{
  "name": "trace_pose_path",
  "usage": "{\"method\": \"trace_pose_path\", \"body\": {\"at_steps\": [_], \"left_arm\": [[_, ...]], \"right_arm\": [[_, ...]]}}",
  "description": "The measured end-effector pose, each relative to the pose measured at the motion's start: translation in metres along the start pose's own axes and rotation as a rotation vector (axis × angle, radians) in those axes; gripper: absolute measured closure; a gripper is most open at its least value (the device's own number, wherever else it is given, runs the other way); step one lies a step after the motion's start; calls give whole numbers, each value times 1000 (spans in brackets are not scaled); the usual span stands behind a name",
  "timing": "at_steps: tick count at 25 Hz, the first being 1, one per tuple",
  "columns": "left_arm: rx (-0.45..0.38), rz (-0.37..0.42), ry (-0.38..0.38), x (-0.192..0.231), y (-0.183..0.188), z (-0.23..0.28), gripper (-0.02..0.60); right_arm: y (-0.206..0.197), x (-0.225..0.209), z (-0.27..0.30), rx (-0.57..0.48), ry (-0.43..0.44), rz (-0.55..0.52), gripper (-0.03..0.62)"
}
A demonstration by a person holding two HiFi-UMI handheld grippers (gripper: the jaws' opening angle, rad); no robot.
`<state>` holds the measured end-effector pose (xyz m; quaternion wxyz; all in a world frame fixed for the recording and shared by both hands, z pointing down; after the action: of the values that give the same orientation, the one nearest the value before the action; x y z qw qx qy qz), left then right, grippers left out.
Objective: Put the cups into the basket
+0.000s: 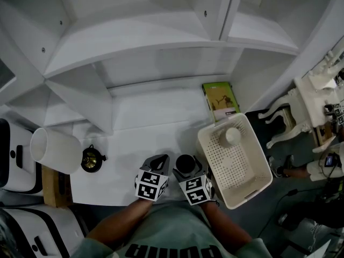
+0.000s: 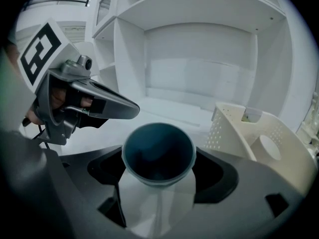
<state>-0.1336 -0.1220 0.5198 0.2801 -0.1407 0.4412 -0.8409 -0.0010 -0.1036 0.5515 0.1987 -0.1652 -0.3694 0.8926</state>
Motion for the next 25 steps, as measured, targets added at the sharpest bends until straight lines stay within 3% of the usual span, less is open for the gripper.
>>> {"method": "trace_pose_path", "body": {"at_steps": [12, 25], "left_arm": [[-22, -7, 2, 3, 0, -8, 575], [-116, -17, -19, -9, 24, -39, 575]], "right_arm": [[10, 4, -13, -50, -21, 4, 214], [43, 12, -70, -171, -46, 95, 215]]}}
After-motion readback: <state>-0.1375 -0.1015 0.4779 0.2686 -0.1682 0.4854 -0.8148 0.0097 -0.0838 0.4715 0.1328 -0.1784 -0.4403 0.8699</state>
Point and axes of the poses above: the fingertips, and each gripper's own axes: z forward along the fingers, x to its left, y out of its top, the point moved 8 cm from there along -z, backward along the fingers, and after that the axes turned 12 degrees about z, right-handed, at the moved point
